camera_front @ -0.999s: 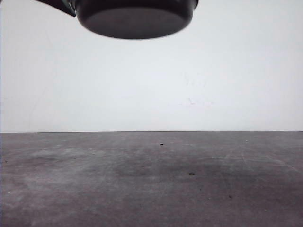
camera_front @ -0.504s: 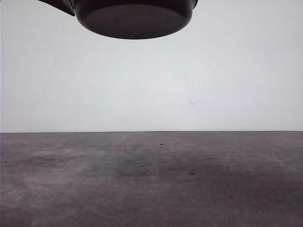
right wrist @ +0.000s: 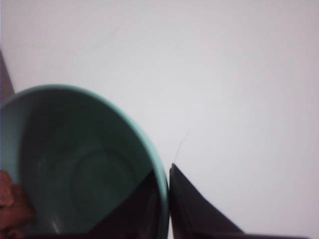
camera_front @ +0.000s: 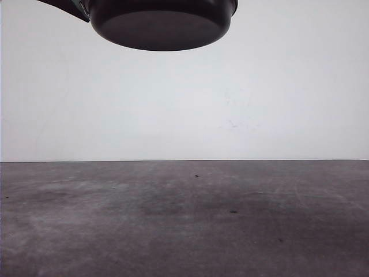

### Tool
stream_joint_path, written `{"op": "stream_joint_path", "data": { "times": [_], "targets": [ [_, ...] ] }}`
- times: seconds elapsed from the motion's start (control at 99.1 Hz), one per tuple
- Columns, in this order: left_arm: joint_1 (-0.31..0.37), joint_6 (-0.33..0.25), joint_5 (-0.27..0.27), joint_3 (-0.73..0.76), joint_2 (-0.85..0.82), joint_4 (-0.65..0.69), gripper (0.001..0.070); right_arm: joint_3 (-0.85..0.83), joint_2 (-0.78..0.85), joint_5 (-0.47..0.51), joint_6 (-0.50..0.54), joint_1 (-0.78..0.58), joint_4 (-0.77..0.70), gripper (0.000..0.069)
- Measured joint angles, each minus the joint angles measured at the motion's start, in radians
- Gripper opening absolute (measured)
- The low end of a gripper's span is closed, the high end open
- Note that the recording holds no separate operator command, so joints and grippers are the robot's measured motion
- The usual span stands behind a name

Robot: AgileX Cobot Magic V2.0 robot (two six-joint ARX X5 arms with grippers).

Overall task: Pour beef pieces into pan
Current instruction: 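Tilt the bowl with the right gripper, pouring beef cubes into the pan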

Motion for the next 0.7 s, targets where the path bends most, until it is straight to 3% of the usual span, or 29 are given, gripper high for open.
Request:
{"op": "stream_joint_path", "data": {
  "times": [0.696],
  "targets": [
    [0.023,0.0,-0.001,0.0,0.016,0.019,0.0058,0.0,0.008,-0.057,-0.119,0.004,0.12,0.0014]
  ]
}}
